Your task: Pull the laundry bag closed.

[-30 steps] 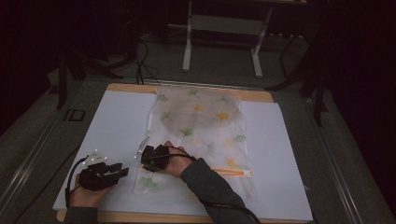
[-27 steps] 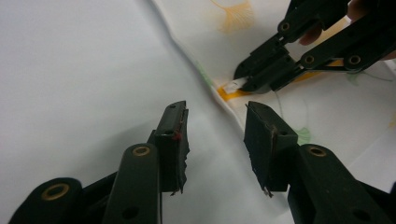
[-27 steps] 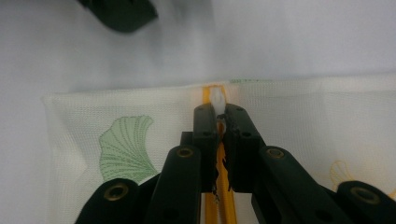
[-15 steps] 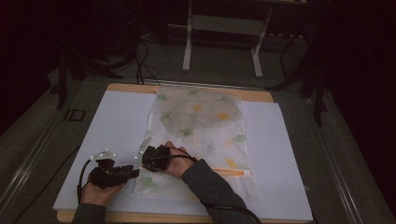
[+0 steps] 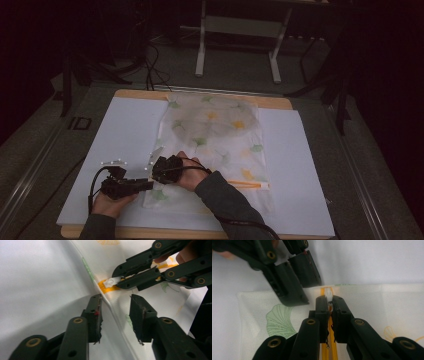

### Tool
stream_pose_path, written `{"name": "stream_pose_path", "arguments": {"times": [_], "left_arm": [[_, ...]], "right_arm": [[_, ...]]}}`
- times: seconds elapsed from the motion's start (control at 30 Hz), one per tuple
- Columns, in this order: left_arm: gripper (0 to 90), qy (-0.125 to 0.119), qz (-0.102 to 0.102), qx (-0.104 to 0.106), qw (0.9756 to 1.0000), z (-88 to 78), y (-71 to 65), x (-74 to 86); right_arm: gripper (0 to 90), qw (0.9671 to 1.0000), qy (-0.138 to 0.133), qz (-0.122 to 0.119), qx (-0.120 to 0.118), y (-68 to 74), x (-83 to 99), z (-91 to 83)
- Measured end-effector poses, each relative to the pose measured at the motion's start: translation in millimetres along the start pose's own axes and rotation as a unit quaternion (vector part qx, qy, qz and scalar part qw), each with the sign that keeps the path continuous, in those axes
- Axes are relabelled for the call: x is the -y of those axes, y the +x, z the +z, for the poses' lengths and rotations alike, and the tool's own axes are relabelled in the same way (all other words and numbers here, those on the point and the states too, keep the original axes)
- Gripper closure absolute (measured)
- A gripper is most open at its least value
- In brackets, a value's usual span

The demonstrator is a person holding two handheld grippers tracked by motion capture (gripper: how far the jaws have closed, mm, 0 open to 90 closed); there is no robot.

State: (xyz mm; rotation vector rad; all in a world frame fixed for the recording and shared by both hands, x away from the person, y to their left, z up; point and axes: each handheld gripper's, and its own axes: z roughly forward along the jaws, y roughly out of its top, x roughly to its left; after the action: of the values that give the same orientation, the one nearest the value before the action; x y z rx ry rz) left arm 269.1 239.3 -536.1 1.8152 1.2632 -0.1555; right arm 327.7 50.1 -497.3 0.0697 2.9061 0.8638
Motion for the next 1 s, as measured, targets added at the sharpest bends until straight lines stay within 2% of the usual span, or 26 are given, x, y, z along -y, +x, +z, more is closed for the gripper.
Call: {"name": "stream_pose_path", "arguments": {"times": [0.07, 0.23, 0.4, 0.7, 1.0], "left_arm": [[66.9, 0.001, 0.001, -0.001, 1.0000, 0.9, 1.1, -0.1], [67.4, 0.012, 0.003, 0.011, 0.9999, 6.4, 1.7, -1.1], [69.6, 0.007, 0.001, 0.021, 0.9998, 6.0, 5.4, -1.5], [75.7, 0.008, 0.013, 0.015, 0.9998, 7.4, 4.0, -2.0], [75.8, 0.010, 0.015, 0.020, 0.9996, 7.9, 4.4, -2.5]], "right_arm": [[84.1, 1.0000, 0.000, 0.001, -0.001, -0.1, 0.1, -0.3], [84.1, 1.0000, -0.003, -0.003, -0.001, -0.3, 0.1, -2.2], [84.1, 1.0000, -0.006, -0.005, -0.001, -0.1, 0.0, -3.7], [84.1, 0.9999, -0.006, -0.008, -0.003, 0.7, 0.1, -5.5], [84.1, 0.9999, -0.009, -0.009, -0.002, 1.1, 0.3, -6.6]]}}
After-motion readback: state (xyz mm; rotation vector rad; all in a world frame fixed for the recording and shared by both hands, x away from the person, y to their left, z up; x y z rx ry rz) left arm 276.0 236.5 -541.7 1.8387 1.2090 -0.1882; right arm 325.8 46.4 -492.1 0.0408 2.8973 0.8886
